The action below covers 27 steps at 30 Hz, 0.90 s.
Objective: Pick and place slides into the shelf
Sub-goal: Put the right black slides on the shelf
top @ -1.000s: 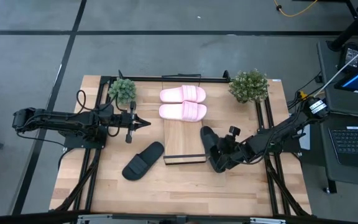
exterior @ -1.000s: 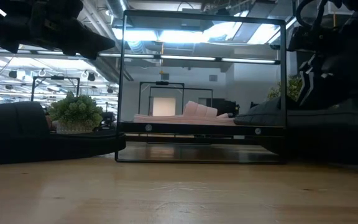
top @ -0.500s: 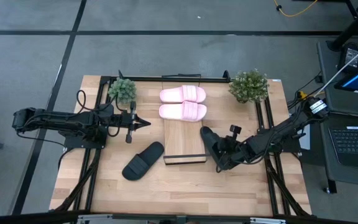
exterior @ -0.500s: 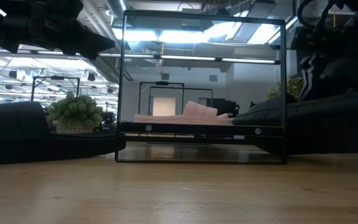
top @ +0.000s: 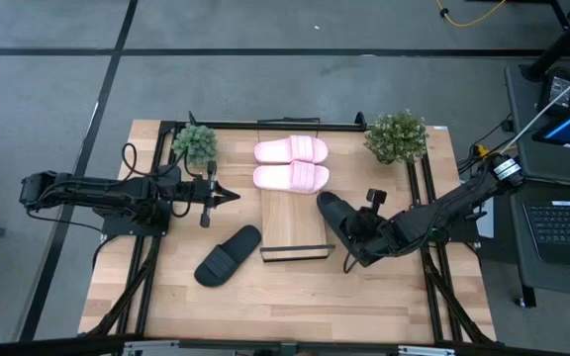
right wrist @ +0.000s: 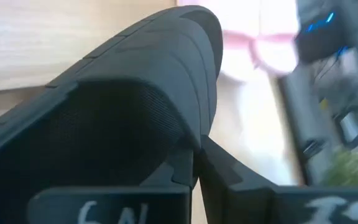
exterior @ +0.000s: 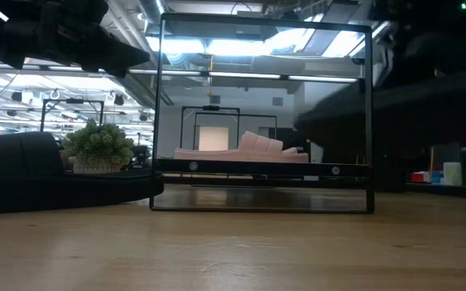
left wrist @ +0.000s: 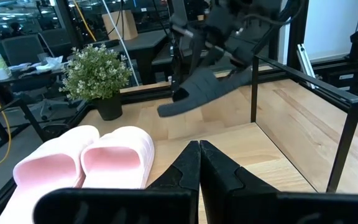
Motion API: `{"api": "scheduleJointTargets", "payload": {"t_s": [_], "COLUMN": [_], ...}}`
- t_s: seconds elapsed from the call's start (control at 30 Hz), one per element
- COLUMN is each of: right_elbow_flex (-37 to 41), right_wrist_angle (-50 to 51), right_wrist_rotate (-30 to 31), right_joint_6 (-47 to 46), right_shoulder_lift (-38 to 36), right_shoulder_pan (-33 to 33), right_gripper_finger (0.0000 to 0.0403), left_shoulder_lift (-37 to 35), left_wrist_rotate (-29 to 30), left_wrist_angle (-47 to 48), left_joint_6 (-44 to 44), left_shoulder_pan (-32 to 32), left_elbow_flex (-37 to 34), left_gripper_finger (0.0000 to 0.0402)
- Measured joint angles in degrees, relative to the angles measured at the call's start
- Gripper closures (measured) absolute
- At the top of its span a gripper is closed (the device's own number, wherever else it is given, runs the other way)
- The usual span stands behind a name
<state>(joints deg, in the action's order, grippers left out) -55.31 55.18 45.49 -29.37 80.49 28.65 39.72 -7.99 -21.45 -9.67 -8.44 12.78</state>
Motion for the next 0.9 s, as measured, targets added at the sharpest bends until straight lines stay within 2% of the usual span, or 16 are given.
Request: {"api": "scheduleJointTargets", "payload": {"t_s": [0.13, 0.53, 0.7, 0.9], "right_elbow_flex": [-2.8, -10.1, -15.0, -18.1], "right_wrist_angle": [0.4, 0.1, -1.6, -12.1], "right_wrist_rotate": [2.8, 3.0, -1.5, -13.1], "right_joint_6": [8.9, 30.6, 40.7, 59.6], "right_shoulder_lift": [0.0, 0.0, 0.0, 0.0], "right_shoulder_pan": [-0.8, -10.6, -14.9, -19.9], "right_gripper_finger": [0.0391, 0.0391, 0.0391, 0.0391], "left_shoulder_lift": [0.0, 0.0, 0.0, 0.0], "left_wrist_rotate": [0.0, 0.0, 0.0, 0.0], "left_wrist_angle": [0.0, 0.0, 0.0, 0.0], "left_joint_6": [0.0, 0.0, 0.0, 0.0], "left_shoulder_pan": [0.0, 0.0, 0.0, 0.0], "left_elbow_flex": [0.0, 0.0, 0.0, 0.0], "left_gripper_finger": [0.0401, 0.0401, 0.0401, 0.0401]}}
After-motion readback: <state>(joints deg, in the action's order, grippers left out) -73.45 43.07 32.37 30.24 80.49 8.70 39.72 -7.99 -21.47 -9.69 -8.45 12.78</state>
